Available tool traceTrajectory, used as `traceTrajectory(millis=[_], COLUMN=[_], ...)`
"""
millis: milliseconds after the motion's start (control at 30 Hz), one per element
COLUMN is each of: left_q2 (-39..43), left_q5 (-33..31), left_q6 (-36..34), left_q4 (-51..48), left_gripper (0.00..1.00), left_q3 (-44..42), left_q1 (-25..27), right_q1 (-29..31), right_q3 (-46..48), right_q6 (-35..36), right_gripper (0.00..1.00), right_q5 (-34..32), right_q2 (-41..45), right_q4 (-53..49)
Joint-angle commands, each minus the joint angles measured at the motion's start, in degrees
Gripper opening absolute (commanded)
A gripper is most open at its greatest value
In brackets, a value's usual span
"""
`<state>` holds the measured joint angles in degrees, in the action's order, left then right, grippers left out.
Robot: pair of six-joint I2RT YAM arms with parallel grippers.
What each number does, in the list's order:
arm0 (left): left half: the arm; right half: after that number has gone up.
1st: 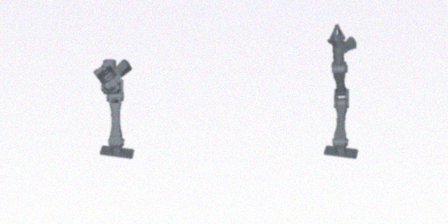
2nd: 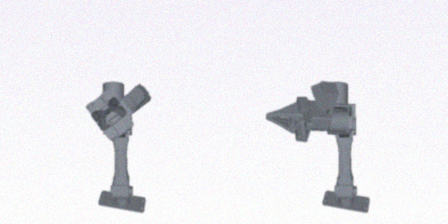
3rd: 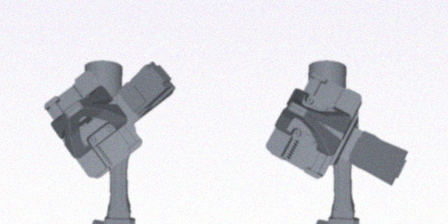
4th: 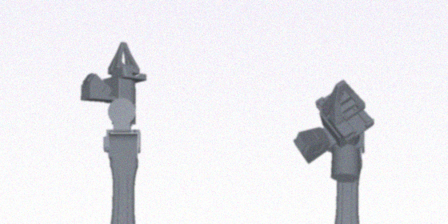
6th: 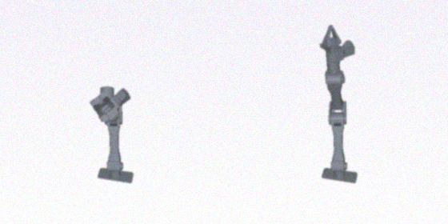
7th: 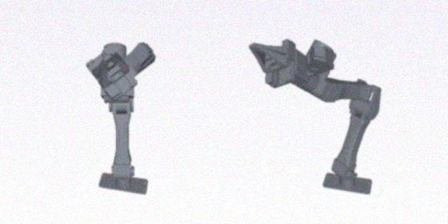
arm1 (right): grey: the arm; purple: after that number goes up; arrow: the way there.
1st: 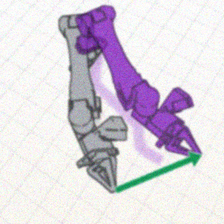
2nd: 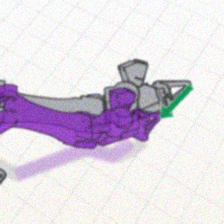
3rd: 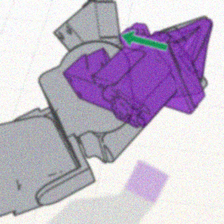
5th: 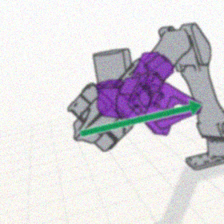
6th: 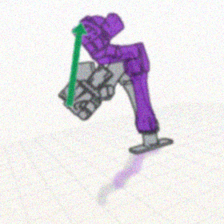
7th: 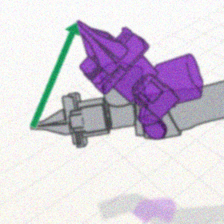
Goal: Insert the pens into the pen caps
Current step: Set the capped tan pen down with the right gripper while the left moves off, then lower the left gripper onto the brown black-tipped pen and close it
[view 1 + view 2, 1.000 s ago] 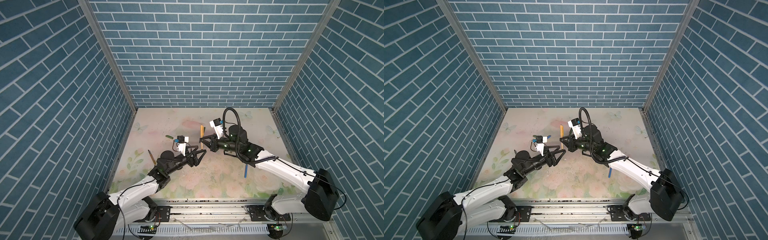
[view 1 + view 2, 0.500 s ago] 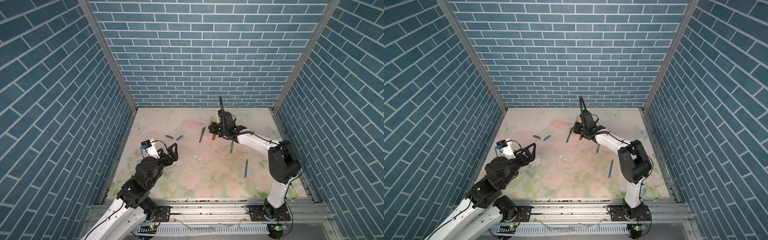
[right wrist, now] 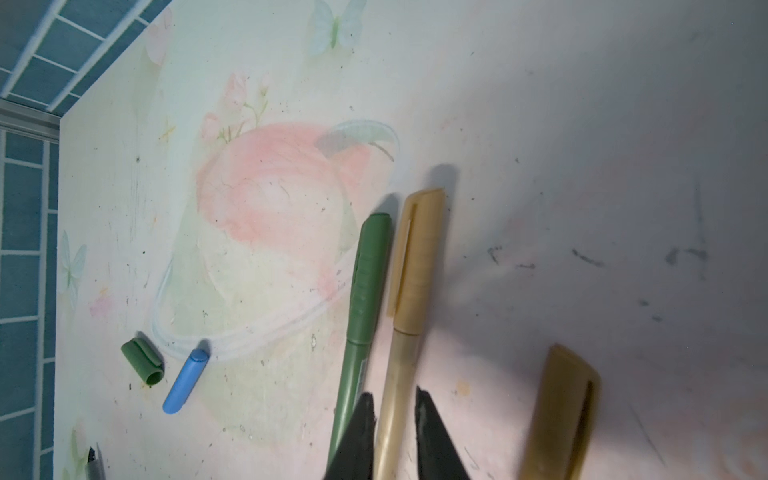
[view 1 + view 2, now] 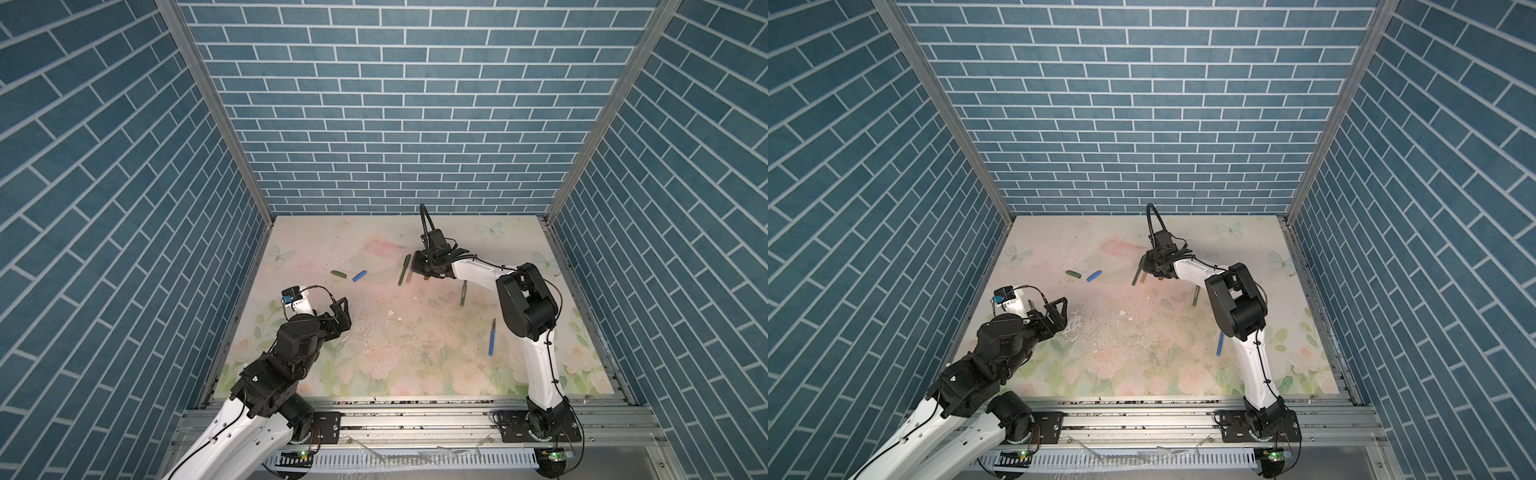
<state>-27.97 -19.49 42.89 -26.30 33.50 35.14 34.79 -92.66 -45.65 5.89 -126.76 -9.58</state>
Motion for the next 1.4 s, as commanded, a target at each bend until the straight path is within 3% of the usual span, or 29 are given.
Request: traceTrajectory(millis=[0, 233, 467, 533, 600, 733, 800, 900, 1033, 1233, 1367], left_q2=[0.19, -0.37, -5.54, -7.98, -11.59, -18.15, -23.63, -33.11, -44.20, -55.31, -61.45], left_q5=[-0.63, -0.38, -5.00, -4.42, 0.03, 16.81, 21.38, 23.87, 22.64, 19.23, 19.48], left_q6=[-0.61, -0.96, 0.39, 1.98, 2.97, 0.88, -0.96, -5.04, -10.24, -15.08, -18.42], left_q4=[-0.40, 0.29, -2.62, -4.55, -7.31, -8.86, -8.46, -7.13, -8.51, -11.22, -11.97], left_gripper=[1.00, 1.00, 1.00, 1.00, 1.00, 1.00, 1.00, 0.81, 0.62, 0.57, 0.45], left_q3=[-0.78, -0.89, 0.17, 0.80, 2.18, 3.07, 3.45, 5.97, 11.87, 16.84, 19.95], left_q1=[-0.40, -0.51, -2.70, -6.39, -12.94, -28.91, -34.93, -38.57, -38.74, -39.18, -39.27], right_q1=[-0.33, -0.42, -0.26, -0.11, 0.26, 1.05, 1.07, 1.03, 1.09, 0.91, 0.55], right_q3=[-1.74, 0.77, 4.63, 7.58, 11.57, 20.29, 25.44, 31.00, 33.78, 36.09, 38.27], right_q6=[-2.12, -1.33, 4.06, 5.60, 7.28, 11.10, 10.47, 9.89, 11.84, 14.71, 14.71], right_gripper=[0.24, 0.24, 0.26, 0.27, 0.27, 0.27, 0.25, 0.22, 0.18, 0.17, 0.17], right_q5=[0.79, 1.98, 3.89, 4.12, 3.88, 2.05, 0.88, 3.70, 7.53, 7.74, 8.61], right_q2=[-2.47, 0.72, 13.61, 17.74, 21.80, 28.60, 31.71, 34.79, 37.07, 40.70, 43.34], right_q4=[-2.98, -1.31, -2.14, -1.74, -1.89, -2.75, -1.46, 1.62, 1.96, 1.70, 3.02])
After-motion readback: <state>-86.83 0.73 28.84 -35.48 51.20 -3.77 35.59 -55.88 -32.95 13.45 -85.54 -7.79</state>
